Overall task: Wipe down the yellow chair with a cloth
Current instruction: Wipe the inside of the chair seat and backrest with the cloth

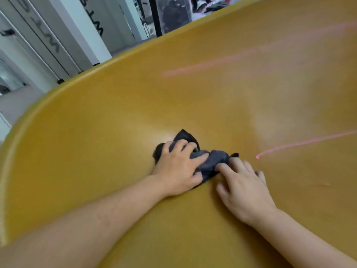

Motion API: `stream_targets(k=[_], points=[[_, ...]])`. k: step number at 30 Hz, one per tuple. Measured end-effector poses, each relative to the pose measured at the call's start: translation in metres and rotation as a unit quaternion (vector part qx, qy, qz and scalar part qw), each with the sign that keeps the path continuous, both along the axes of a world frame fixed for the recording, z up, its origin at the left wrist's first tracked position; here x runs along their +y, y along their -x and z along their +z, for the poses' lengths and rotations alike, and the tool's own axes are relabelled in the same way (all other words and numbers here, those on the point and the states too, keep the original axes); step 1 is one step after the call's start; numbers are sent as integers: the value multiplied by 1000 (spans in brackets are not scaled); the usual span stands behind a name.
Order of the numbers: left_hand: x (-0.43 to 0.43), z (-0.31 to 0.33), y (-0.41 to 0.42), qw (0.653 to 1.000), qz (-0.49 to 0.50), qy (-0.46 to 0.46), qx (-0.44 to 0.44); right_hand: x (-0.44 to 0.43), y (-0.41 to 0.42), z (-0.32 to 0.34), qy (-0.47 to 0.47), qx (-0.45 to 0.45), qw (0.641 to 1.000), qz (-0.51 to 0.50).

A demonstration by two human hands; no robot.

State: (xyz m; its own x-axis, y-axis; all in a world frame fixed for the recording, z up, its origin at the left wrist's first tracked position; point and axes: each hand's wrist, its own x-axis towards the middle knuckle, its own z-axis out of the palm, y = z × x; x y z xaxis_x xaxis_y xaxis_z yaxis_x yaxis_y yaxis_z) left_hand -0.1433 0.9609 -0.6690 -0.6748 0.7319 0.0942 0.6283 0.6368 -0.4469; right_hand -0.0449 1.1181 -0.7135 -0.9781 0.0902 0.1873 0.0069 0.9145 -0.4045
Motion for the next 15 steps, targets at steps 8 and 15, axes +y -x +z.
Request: stream_targets(k=[8, 15], points=[[-23, 157, 125, 954, 74, -100, 272, -3, 11, -5, -37, -22, 999, 21], [34, 67, 100, 960, 78, -145, 227, -2, 14, -7, -18, -15, 1000, 11]])
